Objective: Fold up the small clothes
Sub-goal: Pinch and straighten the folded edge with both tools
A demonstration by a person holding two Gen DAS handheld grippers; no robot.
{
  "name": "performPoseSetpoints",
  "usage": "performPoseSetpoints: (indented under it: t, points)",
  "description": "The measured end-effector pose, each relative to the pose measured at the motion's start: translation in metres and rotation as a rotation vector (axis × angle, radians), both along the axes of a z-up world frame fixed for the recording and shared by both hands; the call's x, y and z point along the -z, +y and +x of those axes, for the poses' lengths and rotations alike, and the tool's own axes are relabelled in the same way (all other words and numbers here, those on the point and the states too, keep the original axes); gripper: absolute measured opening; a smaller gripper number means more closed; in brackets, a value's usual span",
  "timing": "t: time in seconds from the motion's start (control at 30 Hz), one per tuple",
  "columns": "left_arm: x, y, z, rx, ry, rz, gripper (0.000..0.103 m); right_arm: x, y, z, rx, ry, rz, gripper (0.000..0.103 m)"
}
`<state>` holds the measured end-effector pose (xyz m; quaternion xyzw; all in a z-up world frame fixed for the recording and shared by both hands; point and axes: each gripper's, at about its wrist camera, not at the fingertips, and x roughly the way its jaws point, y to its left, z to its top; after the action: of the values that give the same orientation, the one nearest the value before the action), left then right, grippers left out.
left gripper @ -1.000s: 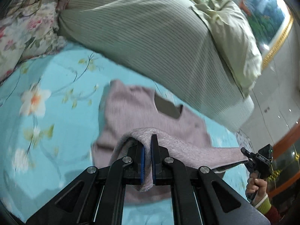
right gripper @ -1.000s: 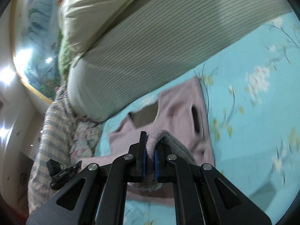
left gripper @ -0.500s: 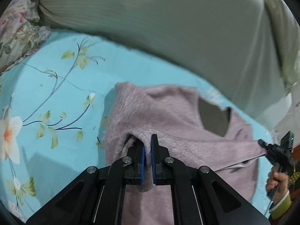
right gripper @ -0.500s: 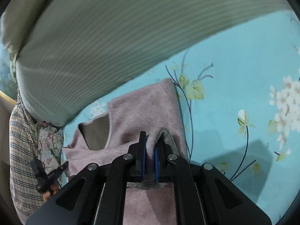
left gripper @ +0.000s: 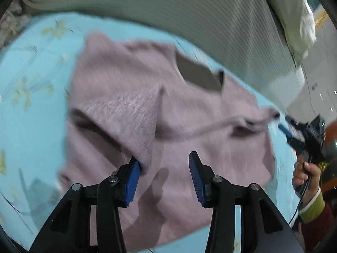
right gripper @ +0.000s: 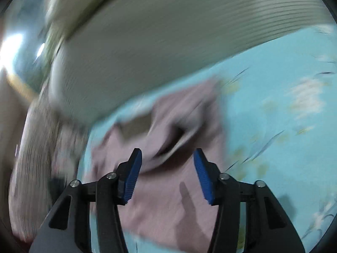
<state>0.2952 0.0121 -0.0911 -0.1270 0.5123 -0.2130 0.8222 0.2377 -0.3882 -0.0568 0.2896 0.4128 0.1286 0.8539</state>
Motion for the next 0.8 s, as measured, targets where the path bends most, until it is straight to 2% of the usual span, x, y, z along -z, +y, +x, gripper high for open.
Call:
performPoseSetpoints:
  t: [0.07,0.17,0.27,0.33,0.37,0.4,0.43,0.47,0.53,0.6,0.67,0.8]
  points:
    - [0.01,-0.014,-0.005,0.041,0.018,0.025,0.045,0.013,0.04,0.01,-0.183,0.066,-0.121,0.041]
    - [0.021,-0.033,0.0,0.1,0.053,0.063,0.045,0.031,0.072,0.027,-0.322,0.116,-0.236,0.037]
    - [0.018,-0.047,0.01,0.157,0.041,0.111,0.044,0.037,0.071,0.048,-0.325,0.117,-0.263,0.036]
    - [0.011,-0.048,0.02,0.168,0.015,0.134,0.043,0.032,0.061,0.063,-0.284,0.097,-0.27,0.036]
    - [0.007,-0.047,0.025,0.162,-0.01,0.165,0.038,0.03,0.055,0.066,-0.261,0.092,-0.271,0.036]
    - [0.0,-0.043,0.033,0.132,-0.056,0.229,0.032,0.027,0.049,0.071,-0.236,0.089,-0.27,0.036]
    - [-0.007,-0.034,0.043,0.058,-0.1,0.287,0.029,0.023,0.043,0.074,-0.208,0.083,-0.268,0.036]
    - [-0.016,-0.018,0.055,-0.042,-0.116,0.294,0.03,0.018,0.034,0.075,-0.175,0.073,-0.263,0.036]
    - [-0.027,0.012,0.069,-0.164,-0.103,0.193,0.031,0.014,0.02,0.078,-0.128,0.058,-0.239,0.036]
    - [-0.036,0.032,0.072,-0.229,-0.101,0.113,0.032,0.012,0.009,0.078,-0.092,0.054,-0.227,0.036]
    - [-0.042,0.029,0.064,-0.195,-0.112,0.077,0.032,0.012,0.003,0.077,-0.09,0.057,-0.21,0.036]
    - [-0.038,-0.009,0.023,0.012,-0.091,0.028,0.035,0.013,0.014,0.071,-0.148,0.053,-0.189,0.036]
